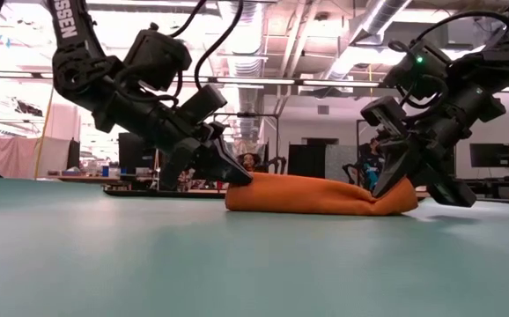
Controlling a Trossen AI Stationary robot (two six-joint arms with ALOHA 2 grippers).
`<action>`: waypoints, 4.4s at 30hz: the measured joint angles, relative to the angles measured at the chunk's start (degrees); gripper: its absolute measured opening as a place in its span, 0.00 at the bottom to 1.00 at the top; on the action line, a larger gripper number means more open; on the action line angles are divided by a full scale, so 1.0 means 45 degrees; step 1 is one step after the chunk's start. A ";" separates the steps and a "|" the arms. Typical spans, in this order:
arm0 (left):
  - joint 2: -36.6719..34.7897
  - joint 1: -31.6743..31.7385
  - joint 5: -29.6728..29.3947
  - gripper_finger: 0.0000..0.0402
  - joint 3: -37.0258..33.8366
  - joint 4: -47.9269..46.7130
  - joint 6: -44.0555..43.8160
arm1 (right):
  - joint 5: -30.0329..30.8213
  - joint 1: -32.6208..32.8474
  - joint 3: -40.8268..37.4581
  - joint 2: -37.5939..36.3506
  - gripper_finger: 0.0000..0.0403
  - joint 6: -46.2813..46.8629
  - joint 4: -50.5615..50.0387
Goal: Roll towel
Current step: Roll the orange towel
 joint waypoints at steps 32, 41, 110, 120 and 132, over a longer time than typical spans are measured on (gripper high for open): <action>0.2657 0.0490 0.0387 0.00 0.1554 -0.1191 -0.1135 | 0.4086 0.2080 0.0771 -0.1207 0.13 -0.4953 -0.2961; 0.2671 0.0494 0.0706 0.00 0.1554 -0.1564 -0.2401 | 0.5886 0.2845 0.1020 -0.3422 0.13 -0.4992 -0.5957; 0.2609 0.0316 0.1186 0.00 0.1238 -0.1866 -0.4639 | 0.7312 0.3912 0.2485 0.1795 0.31 -0.7243 -0.6762; 0.2594 -0.1806 0.0497 0.00 -0.1400 0.1928 -0.8356 | 0.6652 0.5607 0.2463 0.2227 0.31 -0.6031 -0.4969; 0.2193 -0.4323 -0.1917 0.00 -0.1890 0.2313 -1.0398 | 0.6986 0.7081 0.2415 0.2260 0.31 -0.5896 -0.2561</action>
